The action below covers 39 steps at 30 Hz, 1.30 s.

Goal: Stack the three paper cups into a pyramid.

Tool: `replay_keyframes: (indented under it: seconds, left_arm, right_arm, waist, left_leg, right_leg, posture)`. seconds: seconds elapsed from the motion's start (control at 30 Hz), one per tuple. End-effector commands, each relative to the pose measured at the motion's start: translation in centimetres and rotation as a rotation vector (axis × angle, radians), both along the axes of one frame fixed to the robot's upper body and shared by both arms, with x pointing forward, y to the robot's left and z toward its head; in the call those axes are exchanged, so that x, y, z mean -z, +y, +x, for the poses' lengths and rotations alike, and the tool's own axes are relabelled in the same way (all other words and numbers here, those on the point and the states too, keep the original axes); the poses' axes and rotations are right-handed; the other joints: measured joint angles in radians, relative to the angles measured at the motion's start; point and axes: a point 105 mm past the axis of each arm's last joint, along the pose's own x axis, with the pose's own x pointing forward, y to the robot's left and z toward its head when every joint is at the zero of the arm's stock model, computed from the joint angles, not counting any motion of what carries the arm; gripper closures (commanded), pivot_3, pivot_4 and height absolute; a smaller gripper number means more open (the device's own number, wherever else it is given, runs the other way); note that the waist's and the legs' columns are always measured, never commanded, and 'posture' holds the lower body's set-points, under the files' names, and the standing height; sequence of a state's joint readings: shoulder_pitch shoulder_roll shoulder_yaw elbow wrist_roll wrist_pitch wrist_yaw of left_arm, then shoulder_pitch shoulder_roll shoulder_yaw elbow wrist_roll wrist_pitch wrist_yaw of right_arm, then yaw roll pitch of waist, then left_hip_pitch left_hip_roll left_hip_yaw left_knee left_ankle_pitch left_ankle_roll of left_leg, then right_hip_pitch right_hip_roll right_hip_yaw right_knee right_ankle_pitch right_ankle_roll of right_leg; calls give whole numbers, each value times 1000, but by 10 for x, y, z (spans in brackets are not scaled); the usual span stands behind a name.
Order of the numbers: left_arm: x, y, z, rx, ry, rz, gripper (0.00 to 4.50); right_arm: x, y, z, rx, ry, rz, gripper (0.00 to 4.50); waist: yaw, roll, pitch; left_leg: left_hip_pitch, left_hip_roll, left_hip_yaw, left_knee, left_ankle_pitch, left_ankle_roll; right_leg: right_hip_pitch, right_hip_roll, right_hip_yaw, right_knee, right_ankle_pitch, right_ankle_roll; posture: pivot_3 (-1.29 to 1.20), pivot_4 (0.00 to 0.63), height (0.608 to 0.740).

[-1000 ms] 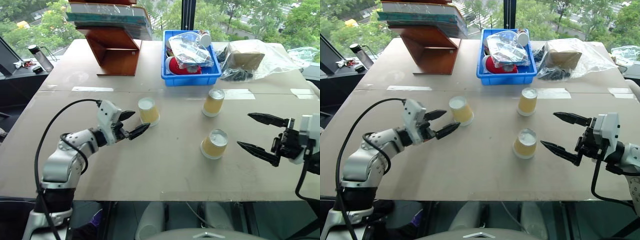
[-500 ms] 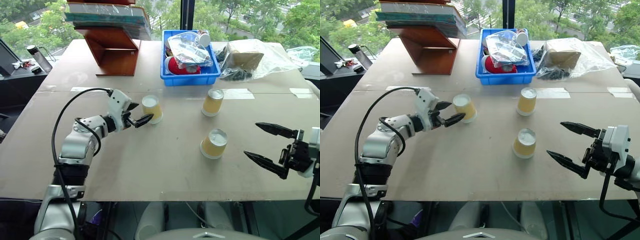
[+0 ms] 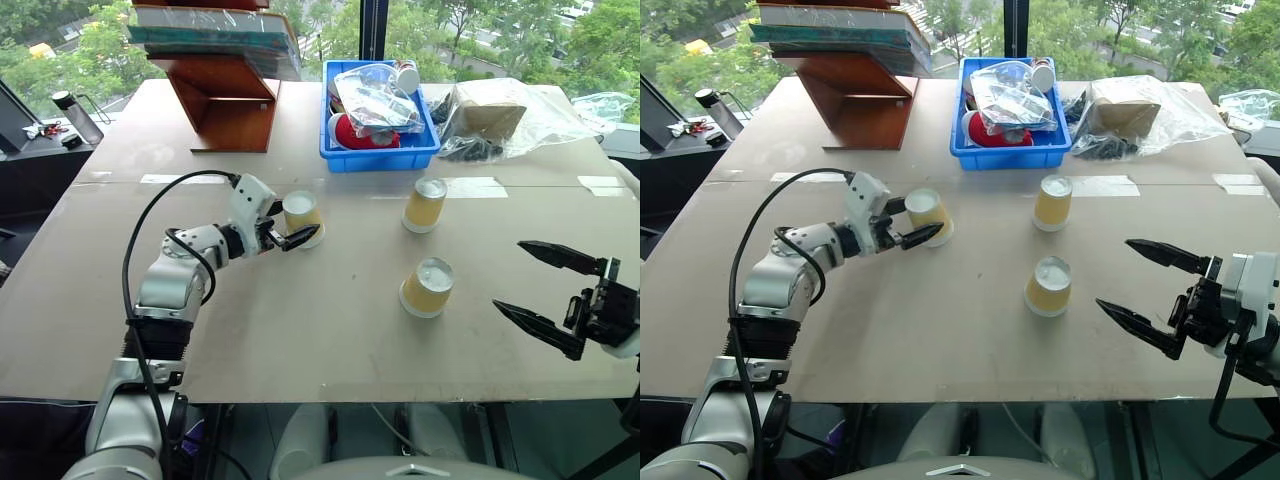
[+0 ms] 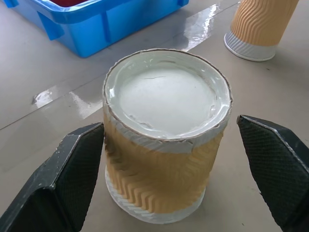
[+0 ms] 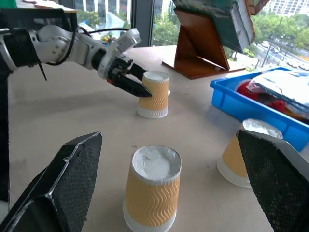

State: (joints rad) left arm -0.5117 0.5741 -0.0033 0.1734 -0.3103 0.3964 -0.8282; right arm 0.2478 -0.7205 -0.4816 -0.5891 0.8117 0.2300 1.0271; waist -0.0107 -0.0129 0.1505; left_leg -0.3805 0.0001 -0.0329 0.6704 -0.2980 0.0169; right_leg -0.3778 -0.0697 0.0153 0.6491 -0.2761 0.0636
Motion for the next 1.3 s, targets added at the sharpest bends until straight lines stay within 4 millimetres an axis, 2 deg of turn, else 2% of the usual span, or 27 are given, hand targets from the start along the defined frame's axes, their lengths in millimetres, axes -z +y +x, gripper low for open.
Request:
replay_keyframes:
  seconds: [0.03,0.13,0.17,0.2,0.27,0.33,0.43,0.57,0.7,0.83,1.0,1.3]
  left_arm:
    - [-10,-9,4,37,-58,12,0]
    - [-9,-11,5,42,-58,9,0]
    - [-10,-12,5,47,-61,5,516]
    - [-11,-14,4,59,-65,-3,699]
    - [-13,-16,0,84,-73,-8,1493]
    - [-17,-20,-6,134,-75,-29,1949]
    - [-24,-30,-22,247,-58,-75,1949]
    - [-30,-46,-53,456,-11,-104,1949]
    - [-25,-60,-70,574,48,-112,1949]
    - [-12,-76,-74,640,71,-68,1949]
    - [-5,-91,-72,702,92,-57,1949]
    - [3,-105,-69,762,84,19,1949]
  right_arm:
    - [-15,6,-6,-44,-60,13,115]
    - [-16,6,-7,-50,-56,22,115]
    - [-17,7,-8,-54,-58,30,0]
    - [-19,8,-8,-57,-61,43,0]
    - [-22,9,-9,-61,-66,62,0]
    - [-23,9,-9,-62,-64,65,0]
    - [-20,8,-8,-57,-54,63,0]
    - [-15,6,-6,-44,-39,59,0]
    - [-9,8,-5,-38,-25,51,0]
    - [-7,9,-5,-31,-21,48,0]
    - [-5,9,-7,-12,-18,40,0]
    - [-2,10,-13,27,-19,39,0]
  waist:
    - [2,0,0]
    - [3,0,0]
    - [2,0,0]
    - [2,0,0]
    - [1,0,0]
    - [1,0,0]
    - [1,0,0]
    - [0,0,0]
    - [2,0,0]
    - [2,0,0]
    - [1,0,0]
    - [0,0,0]
  left_leg:
    - [0,0,0,0,0,0]
    - [0,0,0,0,0,0]
    - [0,0,0,0,0,0]
    - [0,0,0,0,0,0]
    - [0,0,0,0,0,0]
    - [0,0,0,0,0,0]
    - [0,0,0,0,0,0]
    - [0,0,0,0,0,0]
    - [0,0,0,0,0,0]
    - [0,0,0,1,0,0]
    - [0,-1,0,1,0,0]
    - [0,-4,0,1,0,0]
  right_leg:
    - [0,0,0,0,0,0]
    - [0,0,0,0,0,0]
    - [0,0,0,0,0,0]
    - [0,0,0,0,0,0]
    - [0,0,0,0,0,0]
    - [0,0,0,0,0,0]
    - [0,0,0,0,0,0]
    - [0,0,0,0,0,0]
    - [0,0,0,1,0,0]
    - [0,0,0,1,0,0]
    - [0,0,0,1,0,0]
    - [0,0,1,2,0,0]
  posture:
    - [0,150,740]
    - [0,150,740]
    - [0,150,740]
    - [0,150,740]
    - [0,150,740]
    - [0,150,740]
    - [0,150,740]
    - [0,150,740]
    - [0,150,740]
    - [0,150,740]
    - [0,150,740]
    - [0,150,740]
